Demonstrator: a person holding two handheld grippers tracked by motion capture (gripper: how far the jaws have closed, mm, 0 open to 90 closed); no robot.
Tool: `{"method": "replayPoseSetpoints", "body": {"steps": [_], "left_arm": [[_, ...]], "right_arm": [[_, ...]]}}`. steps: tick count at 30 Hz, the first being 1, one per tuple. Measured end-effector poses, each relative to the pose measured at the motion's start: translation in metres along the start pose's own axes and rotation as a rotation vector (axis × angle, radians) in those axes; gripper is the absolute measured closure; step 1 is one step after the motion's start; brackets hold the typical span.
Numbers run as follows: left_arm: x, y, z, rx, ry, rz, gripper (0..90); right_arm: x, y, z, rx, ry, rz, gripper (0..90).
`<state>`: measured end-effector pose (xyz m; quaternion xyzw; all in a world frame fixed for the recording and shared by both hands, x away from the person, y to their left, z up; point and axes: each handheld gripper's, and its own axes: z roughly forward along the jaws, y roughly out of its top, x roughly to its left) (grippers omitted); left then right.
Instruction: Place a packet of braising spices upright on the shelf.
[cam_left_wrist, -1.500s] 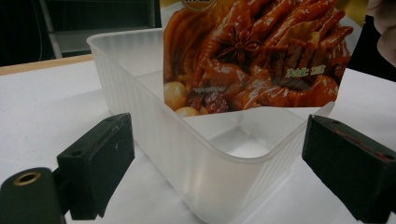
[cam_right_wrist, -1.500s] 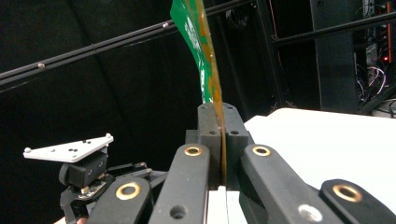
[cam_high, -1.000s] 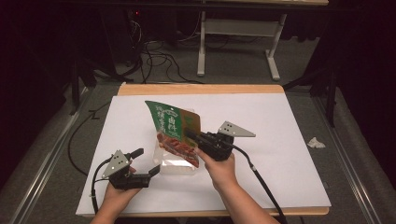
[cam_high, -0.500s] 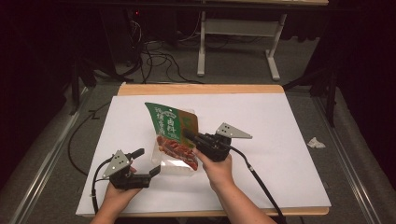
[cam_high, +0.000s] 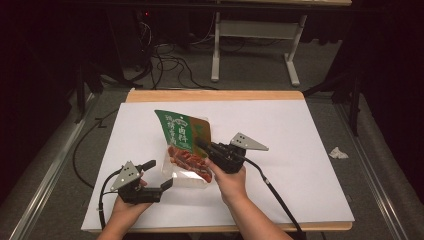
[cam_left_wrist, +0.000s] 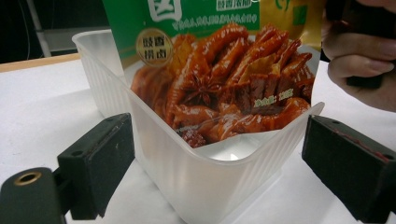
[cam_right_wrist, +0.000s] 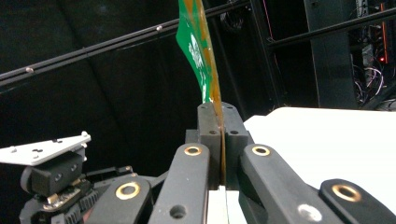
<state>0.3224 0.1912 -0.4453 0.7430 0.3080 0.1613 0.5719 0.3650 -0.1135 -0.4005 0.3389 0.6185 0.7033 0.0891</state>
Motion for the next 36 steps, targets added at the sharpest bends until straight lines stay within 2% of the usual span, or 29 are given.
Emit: {"method": "replayPoseSetpoints", "body": {"steps": [5,16,28,36], "left_arm": [[0.000,0.000,0.001,0.003,-0.003,0.001,10.0],[0.000,0.000,0.001,0.006,-0.006,0.005,10.0],[-0.001,0.000,0.000,0.001,-0.005,0.004,10.0],[0.000,0.000,0.000,0.002,-0.005,0.007,10.0]], "right_arm": [[-0.004,-0.006,0.001,0.012,-0.012,-0.011,90.0],[-0.008,-0.014,0.001,0.017,-0.007,-0.015,90.0],[-0.009,-0.015,0.000,0.017,-0.012,-0.022,90.0],[-0.011,-0.020,-0.007,0.034,-0.017,-0.049,90.0]]}}
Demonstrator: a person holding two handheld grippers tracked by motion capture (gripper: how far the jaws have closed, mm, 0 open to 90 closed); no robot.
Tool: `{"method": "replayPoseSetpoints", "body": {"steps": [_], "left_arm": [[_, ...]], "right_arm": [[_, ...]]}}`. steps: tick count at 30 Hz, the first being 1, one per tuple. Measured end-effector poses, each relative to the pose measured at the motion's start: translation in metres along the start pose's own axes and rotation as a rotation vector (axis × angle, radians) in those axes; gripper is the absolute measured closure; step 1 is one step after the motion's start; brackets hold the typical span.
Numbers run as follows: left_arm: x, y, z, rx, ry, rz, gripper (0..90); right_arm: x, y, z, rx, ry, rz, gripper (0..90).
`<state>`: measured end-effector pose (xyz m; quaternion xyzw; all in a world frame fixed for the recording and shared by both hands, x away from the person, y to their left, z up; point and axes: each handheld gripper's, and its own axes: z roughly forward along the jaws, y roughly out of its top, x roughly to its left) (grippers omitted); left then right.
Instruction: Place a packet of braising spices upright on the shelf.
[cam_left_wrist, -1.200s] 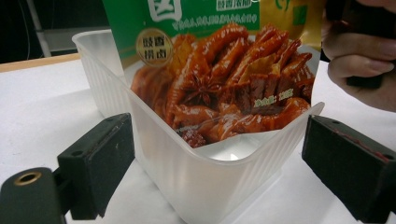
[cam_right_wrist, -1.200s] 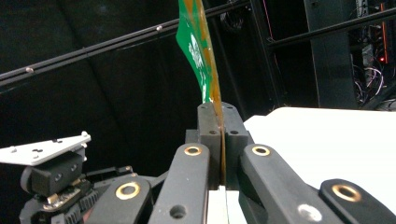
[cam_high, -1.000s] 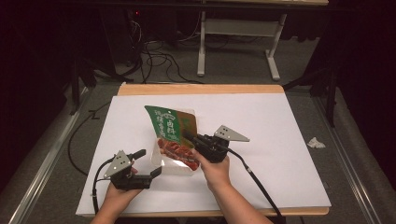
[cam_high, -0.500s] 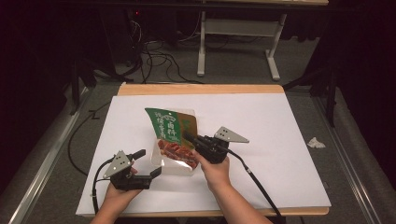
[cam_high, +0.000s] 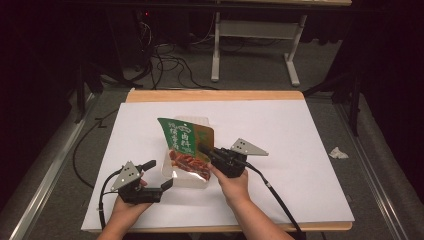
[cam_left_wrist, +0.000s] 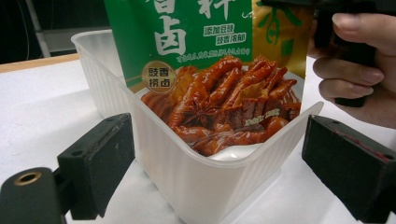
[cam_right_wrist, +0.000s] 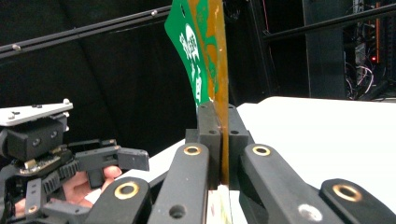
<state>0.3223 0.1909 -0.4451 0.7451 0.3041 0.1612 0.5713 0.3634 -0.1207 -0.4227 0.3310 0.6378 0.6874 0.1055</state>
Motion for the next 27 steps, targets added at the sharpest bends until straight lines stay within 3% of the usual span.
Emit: {"method": "replayPoseSetpoints", "body": {"steps": [27], "left_arm": [[0.000,0.000,0.002,0.002,0.002,-0.005,10.0]], "right_arm": [[-0.002,-0.007,-0.015,0.056,-0.013,-0.019,90.0]]}}
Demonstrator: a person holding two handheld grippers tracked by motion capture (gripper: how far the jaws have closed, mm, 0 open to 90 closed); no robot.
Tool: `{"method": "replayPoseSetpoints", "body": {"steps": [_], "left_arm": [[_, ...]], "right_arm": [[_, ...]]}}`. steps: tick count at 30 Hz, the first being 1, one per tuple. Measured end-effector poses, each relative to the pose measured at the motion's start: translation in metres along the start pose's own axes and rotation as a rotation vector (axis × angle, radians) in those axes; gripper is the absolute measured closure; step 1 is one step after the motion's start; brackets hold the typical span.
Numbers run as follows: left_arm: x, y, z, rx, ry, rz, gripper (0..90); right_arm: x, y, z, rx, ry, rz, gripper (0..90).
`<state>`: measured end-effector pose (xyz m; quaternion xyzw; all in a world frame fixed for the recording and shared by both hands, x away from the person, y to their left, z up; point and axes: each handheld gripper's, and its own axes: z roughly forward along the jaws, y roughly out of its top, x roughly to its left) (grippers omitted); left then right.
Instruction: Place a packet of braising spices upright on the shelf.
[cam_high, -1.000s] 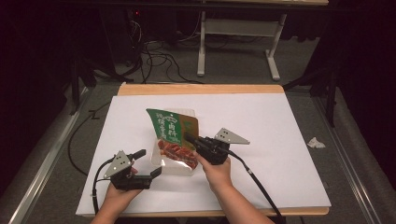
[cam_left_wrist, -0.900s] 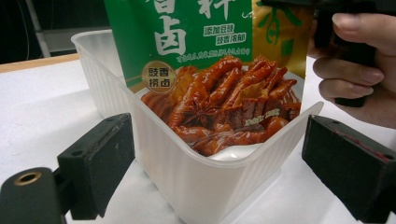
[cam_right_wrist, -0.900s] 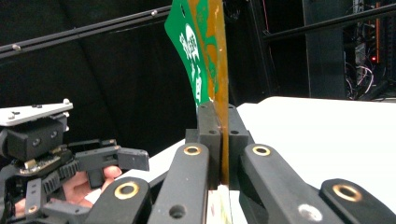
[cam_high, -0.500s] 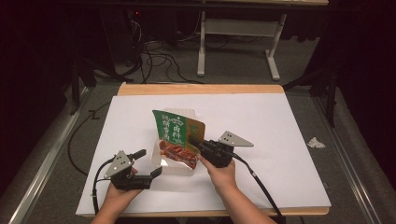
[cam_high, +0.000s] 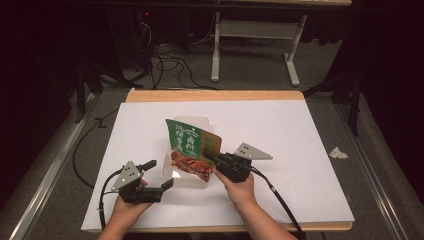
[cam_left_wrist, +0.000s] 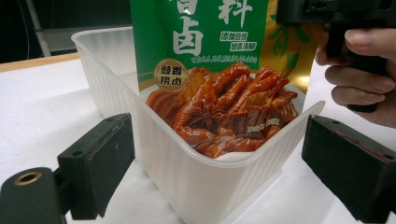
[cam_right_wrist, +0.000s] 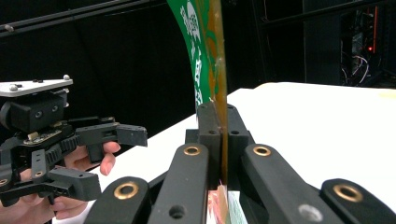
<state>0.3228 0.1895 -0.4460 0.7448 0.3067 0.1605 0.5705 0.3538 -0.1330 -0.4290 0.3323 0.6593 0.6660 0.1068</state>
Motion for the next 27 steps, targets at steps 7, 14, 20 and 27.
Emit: {"method": "replayPoseSetpoints", "body": {"steps": [7,14,20,27], "left_arm": [[0.000,0.000,0.000,0.002,0.000,0.002,10.0],[0.000,0.000,0.000,0.002,0.002,0.002,10.0],[0.000,0.000,0.000,0.003,0.002,0.001,10.0],[0.000,0.000,0.000,0.005,0.002,0.002,10.0]], "right_arm": [[-0.003,0.002,0.001,0.011,-0.010,0.011,88.9],[-0.006,0.003,0.005,0.066,-0.008,0.019,65.6],[-0.009,0.007,0.004,0.070,-0.036,0.000,42.0],[-0.008,0.010,0.000,0.099,-0.045,-0.065,27.0]]}}
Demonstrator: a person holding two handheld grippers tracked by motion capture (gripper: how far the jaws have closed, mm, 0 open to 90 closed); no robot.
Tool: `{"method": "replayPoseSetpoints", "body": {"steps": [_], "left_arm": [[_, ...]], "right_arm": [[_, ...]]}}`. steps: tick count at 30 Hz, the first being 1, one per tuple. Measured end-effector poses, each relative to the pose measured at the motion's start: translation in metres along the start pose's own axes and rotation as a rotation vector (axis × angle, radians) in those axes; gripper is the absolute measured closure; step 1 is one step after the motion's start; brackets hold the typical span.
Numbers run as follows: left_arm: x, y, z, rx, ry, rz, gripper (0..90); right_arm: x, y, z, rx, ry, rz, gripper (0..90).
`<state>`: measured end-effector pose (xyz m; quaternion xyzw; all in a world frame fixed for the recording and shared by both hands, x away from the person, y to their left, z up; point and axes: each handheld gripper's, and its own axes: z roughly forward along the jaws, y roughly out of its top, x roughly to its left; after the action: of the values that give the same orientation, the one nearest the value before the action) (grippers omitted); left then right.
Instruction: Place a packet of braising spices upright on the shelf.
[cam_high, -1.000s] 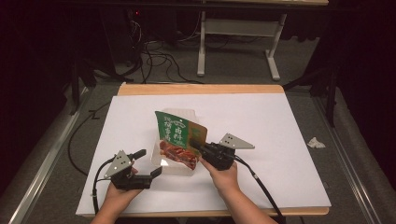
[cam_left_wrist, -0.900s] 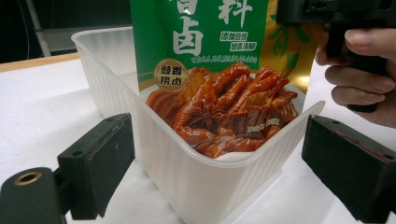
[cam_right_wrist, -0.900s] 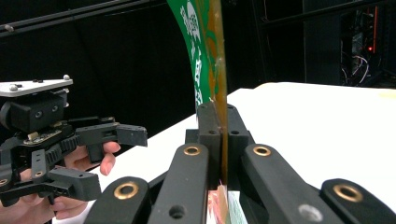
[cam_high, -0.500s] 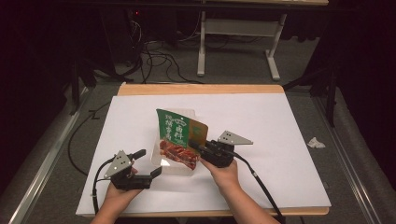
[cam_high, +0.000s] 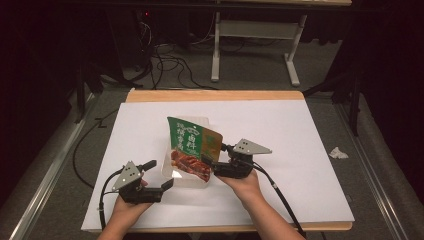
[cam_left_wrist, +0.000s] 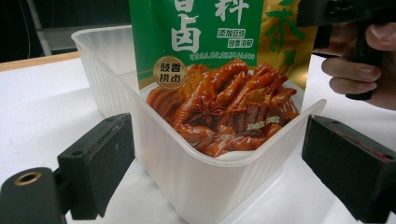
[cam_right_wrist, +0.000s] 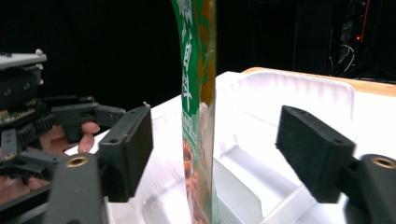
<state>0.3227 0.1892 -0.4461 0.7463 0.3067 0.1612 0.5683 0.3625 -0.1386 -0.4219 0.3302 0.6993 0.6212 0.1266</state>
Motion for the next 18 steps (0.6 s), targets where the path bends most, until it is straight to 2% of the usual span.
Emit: {"method": "replayPoseSetpoints", "body": {"steps": [1,3,8,13,18], "left_arm": [[0.000,0.000,0.000,0.000,0.000,0.000,10.0],[0.000,0.000,0.001,-0.002,0.000,0.000,10.0],[0.000,0.000,0.001,0.000,0.001,0.000,10.0],[0.000,0.000,0.000,-0.001,0.003,0.002,10.0],[-0.001,0.000,0.000,0.001,0.000,0.003,10.0]], "right_arm": [[0.000,0.000,0.000,0.000,0.000,0.000,27.0],[0.001,0.001,-0.003,0.021,-0.011,-0.028,20.3],[0.000,0.003,-0.011,0.044,-0.025,-0.030,18.5],[-0.003,0.007,-0.030,0.050,-0.067,-0.061,18.3],[-0.012,0.004,-0.049,0.052,-0.109,-0.048,15.9]]}}
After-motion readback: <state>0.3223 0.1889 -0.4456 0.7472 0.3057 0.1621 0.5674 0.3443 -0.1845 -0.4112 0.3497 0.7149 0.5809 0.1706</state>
